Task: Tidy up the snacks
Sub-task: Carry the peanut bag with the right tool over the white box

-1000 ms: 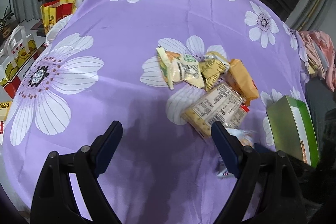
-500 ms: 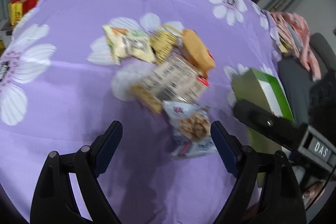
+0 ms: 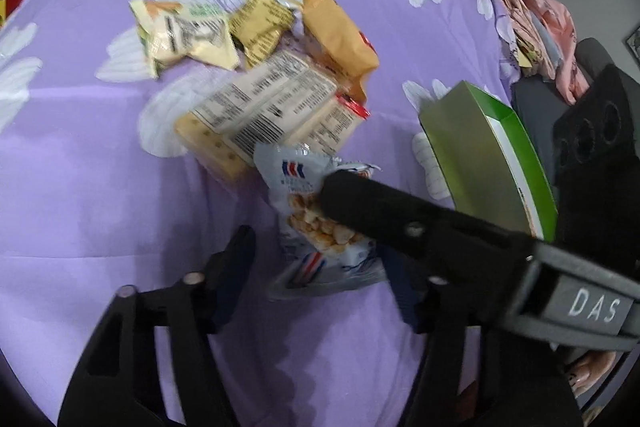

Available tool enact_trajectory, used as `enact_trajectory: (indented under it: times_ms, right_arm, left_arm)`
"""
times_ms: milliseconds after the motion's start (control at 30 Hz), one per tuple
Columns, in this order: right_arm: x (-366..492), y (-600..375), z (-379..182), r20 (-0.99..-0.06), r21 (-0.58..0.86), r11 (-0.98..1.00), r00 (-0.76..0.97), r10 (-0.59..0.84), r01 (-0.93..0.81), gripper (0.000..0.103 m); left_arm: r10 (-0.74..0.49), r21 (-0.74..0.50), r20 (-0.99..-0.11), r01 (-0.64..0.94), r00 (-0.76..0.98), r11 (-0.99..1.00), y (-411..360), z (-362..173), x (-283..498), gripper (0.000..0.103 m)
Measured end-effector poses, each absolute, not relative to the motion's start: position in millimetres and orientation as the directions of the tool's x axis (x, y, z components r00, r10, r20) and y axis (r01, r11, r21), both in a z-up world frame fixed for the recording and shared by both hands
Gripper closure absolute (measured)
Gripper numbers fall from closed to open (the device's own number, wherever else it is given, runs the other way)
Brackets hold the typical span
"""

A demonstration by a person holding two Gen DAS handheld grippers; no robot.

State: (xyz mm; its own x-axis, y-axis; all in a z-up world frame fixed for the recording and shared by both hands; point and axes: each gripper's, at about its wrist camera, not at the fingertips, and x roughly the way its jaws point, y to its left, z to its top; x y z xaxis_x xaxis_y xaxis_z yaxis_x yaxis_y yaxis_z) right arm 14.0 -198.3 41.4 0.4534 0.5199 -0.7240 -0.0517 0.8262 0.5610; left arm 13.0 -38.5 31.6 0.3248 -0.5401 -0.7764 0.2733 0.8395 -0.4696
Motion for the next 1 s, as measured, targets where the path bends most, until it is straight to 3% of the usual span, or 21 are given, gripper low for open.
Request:
enact_trajectory:
  times_ms: [200, 1000]
  right_arm:
    - [19.2, -196.5, 25.8, -0.728, 0.597, 0.802, 0.401, 0.556, -0.029, 0.049]
    - [-12.2, -188.7, 90.8, -0.645, 0.476, 0.862, 0.597, 0.478, -0.176, 0.049]
  left_arm:
    - [-0.543, -0.435, -0.757, 0.34, 0.364, 0.834, -45.6, 36.5, 4.1, 0.061]
    - [-0.596, -0.388, -0.584, 0.456, 0.551, 0.801, -45.0, 81.3, -20.0, 0.063]
